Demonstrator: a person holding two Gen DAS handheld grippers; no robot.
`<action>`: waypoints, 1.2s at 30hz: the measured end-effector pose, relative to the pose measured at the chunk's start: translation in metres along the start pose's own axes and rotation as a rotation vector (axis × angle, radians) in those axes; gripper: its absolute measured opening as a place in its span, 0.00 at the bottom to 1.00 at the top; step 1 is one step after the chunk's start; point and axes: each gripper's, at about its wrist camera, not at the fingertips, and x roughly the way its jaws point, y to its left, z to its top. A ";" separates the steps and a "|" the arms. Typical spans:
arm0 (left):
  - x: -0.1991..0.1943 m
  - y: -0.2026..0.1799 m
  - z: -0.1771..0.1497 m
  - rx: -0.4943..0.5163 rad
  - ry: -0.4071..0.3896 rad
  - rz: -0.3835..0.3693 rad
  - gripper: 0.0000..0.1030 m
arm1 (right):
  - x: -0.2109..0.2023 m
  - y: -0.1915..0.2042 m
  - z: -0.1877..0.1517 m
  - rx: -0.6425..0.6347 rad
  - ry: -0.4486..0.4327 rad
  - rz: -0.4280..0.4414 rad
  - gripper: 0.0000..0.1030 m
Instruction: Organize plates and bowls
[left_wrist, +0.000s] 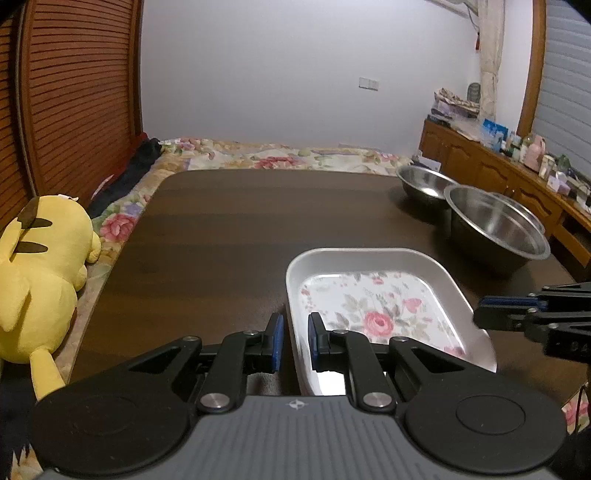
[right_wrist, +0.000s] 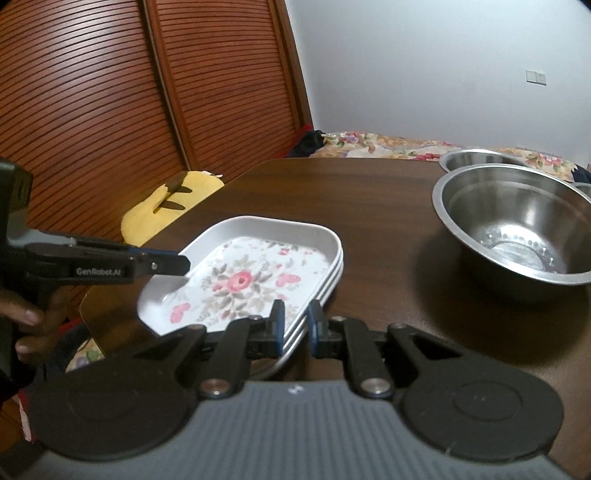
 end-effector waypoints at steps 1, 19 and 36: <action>-0.002 0.000 0.001 -0.001 -0.006 0.001 0.16 | -0.002 0.000 0.000 0.002 -0.005 -0.001 0.14; -0.011 -0.064 0.057 0.081 -0.138 -0.084 0.47 | -0.117 -0.061 0.054 -0.055 -0.181 -0.227 0.14; 0.045 -0.146 0.079 0.133 -0.141 -0.180 0.71 | -0.129 -0.137 0.032 -0.006 -0.151 -0.423 0.43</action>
